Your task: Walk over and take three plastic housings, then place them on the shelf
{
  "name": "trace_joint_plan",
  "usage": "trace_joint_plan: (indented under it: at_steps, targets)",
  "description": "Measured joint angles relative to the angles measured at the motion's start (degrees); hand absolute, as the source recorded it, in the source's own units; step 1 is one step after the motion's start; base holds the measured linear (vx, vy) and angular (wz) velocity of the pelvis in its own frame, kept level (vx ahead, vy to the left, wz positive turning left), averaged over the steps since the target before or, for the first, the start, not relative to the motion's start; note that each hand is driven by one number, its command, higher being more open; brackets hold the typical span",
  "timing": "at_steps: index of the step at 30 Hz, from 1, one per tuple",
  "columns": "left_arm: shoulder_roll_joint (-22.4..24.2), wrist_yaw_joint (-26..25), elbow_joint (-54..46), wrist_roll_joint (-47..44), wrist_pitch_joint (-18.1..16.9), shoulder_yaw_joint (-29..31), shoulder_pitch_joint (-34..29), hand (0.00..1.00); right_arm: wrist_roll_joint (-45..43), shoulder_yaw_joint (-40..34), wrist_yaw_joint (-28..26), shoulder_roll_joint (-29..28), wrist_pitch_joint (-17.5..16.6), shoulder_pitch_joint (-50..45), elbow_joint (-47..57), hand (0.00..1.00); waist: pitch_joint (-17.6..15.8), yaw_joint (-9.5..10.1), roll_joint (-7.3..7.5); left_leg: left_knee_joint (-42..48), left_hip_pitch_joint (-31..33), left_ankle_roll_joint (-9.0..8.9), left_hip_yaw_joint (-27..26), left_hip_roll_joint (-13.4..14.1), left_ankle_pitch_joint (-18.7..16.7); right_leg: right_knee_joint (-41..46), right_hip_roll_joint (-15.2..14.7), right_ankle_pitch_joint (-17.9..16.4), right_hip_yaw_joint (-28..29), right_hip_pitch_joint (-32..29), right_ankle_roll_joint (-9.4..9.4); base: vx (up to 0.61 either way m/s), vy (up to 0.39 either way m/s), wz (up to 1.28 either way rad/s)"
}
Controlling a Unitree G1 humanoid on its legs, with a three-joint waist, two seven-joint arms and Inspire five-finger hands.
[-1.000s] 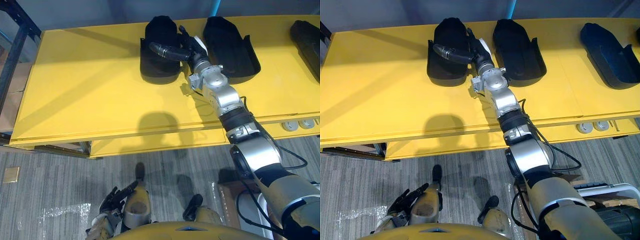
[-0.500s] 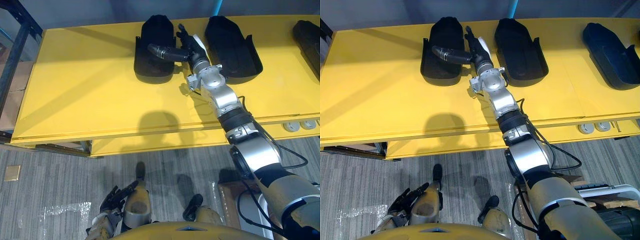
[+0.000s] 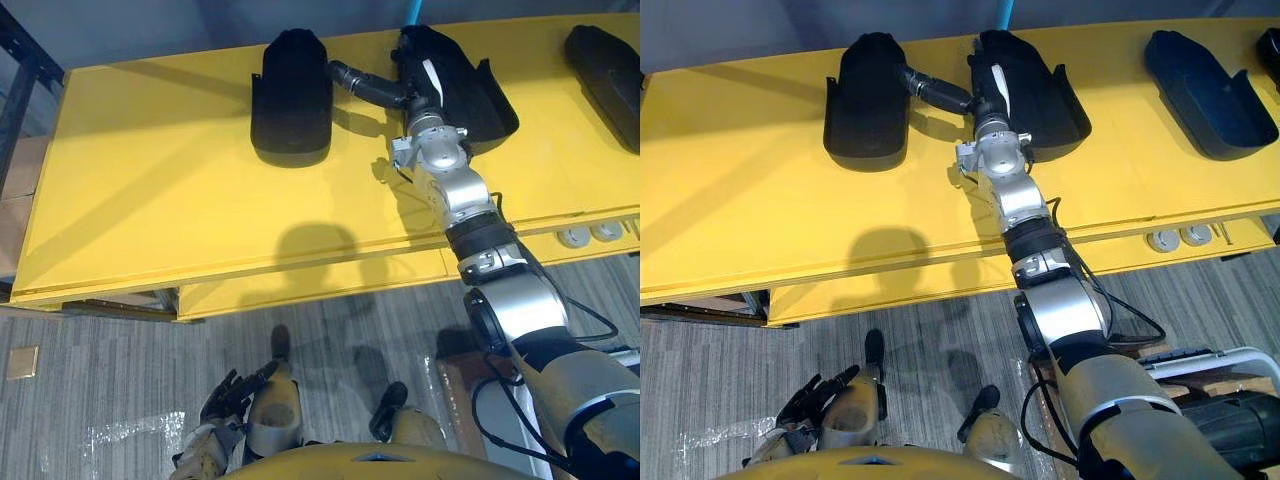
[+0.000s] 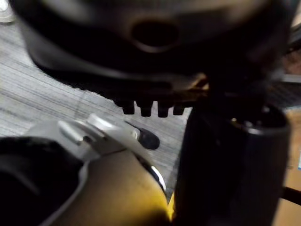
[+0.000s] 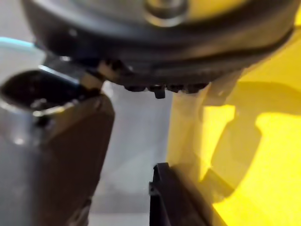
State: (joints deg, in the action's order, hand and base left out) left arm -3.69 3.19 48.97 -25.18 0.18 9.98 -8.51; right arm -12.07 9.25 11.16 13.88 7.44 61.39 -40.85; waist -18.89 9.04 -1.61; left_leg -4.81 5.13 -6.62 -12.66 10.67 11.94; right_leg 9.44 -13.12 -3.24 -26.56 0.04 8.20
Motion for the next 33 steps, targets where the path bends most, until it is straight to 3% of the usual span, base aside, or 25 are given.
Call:
trace_joint_plan:
  at_steps: [8,17,20,23,25,28,33]
  targets:
    - [-0.21,0.00,0.00,-0.02,0.01,-0.61,0.19,1.00,-0.13,-1.93,-1.25,0.80,-0.21,0.22,-2.19,1.00,0.00,0.12,0.00,-0.01,0.00,0.01,-0.11,-0.03,0.01,-1.60,0.29,0.99,-0.09,0.63,0.10,-0.01,-0.005,0.00]
    - [-0.31,0.11,0.11,0.07,0.08,-0.64,0.22,1.00,-0.60,-1.72,-8.75,2.00,-3.03,0.28,-3.58,1.00,0.01,-0.04,-0.02,-0.02,0.02,0.04,0.34,-0.11,0.04,-1.91,0.33,1.03,-0.62,1.13,0.14,0.00,-0.003,0.02]
    - [-0.35,0.19,0.12,0.19,0.08,-0.58,0.22,1.00,0.64,-0.08,-9.00,2.03,-3.21,0.09,-2.07,1.00,0.01,-0.17,-0.02,-0.01,0.02,0.04,0.30,-0.09,0.04,-2.37,0.44,1.24,-0.59,1.28,0.17,0.00,0.000,0.00]
    - [-0.71,0.48,0.33,0.36,0.05,-0.42,0.22,1.00,2.85,0.79,-7.97,2.42,-3.47,-4.92,11.13,1.00,0.05,-0.60,0.05,0.00,0.03,0.04,0.05,-0.14,0.03,-3.07,0.52,1.57,-0.55,1.49,0.23,0.00,0.000,0.00]
    - [-0.90,0.51,0.75,0.40,0.08,0.00,0.09,1.00,3.97,0.80,-7.83,3.01,-4.54,-9.43,22.95,1.00,0.10,-1.83,0.15,0.01,-0.05,0.04,-0.39,-0.07,0.03,-4.56,0.92,2.42,-0.33,1.95,0.22,0.00,-0.013,-0.06]
    - [-1.28,0.42,1.31,0.55,0.09,0.41,-0.25,1.00,5.02,-0.02,-7.54,6.92,-5.80,-14.71,32.47,1.00,0.39,-3.36,0.66,-0.03,-0.73,0.02,-1.35,0.05,-0.03,-5.91,1.28,3.33,0.52,2.13,0.16,-0.04,-0.010,-0.17]
    - [-2.40,-0.07,2.91,0.92,-0.09,1.99,-1.00,1.00,4.83,-8.56,-6.74,10.37,-6.17,-23.05,37.34,1.00,2.01,-5.71,3.10,-0.23,-1.69,-0.31,-4.13,0.75,-0.60,-8.00,2.10,4.88,3.44,1.63,0.01,-0.04,-0.003,-0.34]
